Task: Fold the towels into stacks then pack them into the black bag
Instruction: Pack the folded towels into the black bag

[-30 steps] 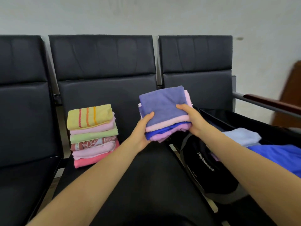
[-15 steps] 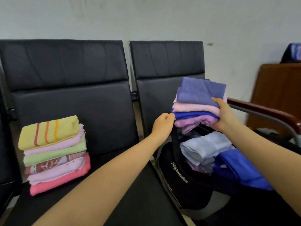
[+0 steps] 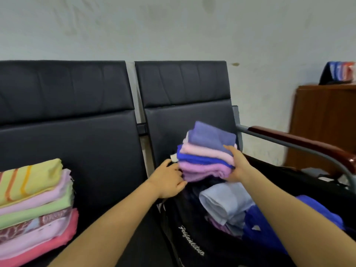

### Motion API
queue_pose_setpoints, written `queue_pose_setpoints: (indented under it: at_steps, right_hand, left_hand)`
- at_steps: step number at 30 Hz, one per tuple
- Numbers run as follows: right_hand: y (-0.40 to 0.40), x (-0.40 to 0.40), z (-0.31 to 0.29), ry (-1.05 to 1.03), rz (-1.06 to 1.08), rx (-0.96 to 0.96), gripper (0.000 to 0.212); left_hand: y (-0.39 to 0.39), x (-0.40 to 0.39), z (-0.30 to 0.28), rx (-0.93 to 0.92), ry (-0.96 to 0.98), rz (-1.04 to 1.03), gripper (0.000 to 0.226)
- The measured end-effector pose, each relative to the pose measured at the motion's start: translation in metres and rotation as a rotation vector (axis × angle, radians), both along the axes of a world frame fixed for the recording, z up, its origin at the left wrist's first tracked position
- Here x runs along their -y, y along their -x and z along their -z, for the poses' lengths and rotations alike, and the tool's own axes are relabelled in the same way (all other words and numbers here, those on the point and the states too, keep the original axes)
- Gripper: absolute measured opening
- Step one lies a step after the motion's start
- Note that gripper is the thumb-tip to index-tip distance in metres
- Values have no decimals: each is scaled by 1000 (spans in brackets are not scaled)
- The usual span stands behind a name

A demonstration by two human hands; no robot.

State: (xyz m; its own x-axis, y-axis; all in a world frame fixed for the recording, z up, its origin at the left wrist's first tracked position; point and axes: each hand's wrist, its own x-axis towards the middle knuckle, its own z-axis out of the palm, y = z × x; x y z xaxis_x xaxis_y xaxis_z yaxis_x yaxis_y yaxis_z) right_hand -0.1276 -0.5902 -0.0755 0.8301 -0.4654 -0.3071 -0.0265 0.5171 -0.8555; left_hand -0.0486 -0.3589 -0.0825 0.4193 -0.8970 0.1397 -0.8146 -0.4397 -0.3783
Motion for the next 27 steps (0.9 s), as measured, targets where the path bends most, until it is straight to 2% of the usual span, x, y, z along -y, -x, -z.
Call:
queue_pose_setpoints:
  at_steps: [3,5,8,11,12,15,21,25,27]
  right_hand:
    - [-3,10,25,366,-200,-226,52]
    - [-10,13,33,548,-273,-298,64]
    - [-25,3,22,528,-375,-275,60]
    - [-35,-11,8,464,-445,-199,32]
    - [-37,-13,10,466,-459,-202,30]
    - [-38,-11,28,580,-502,-272,48]
    - [-26,-2,34,684,-552,-520,63]
    - [-16,3,31,670,-634,-600,46]
    - [-16,6,34,707,-701,-623,41]
  left_hand:
    - [-17,-31,-10,-70,63,-38,64]
    - [-21,-43,-11,-121,116,-3,77]
    - [-24,-45,-6,-167,170,10,77]
    - [-25,-41,-3,-177,207,-10,64]
    - [-26,-42,-3,-182,198,-22,56]
    - [-26,-43,-1,-166,178,-1,45]
    - [-18,-29,-3,-77,152,20,47]
    - [-18,-25,4,67,143,-75,73]
    - [-18,-23,7,108,127,-167,63]
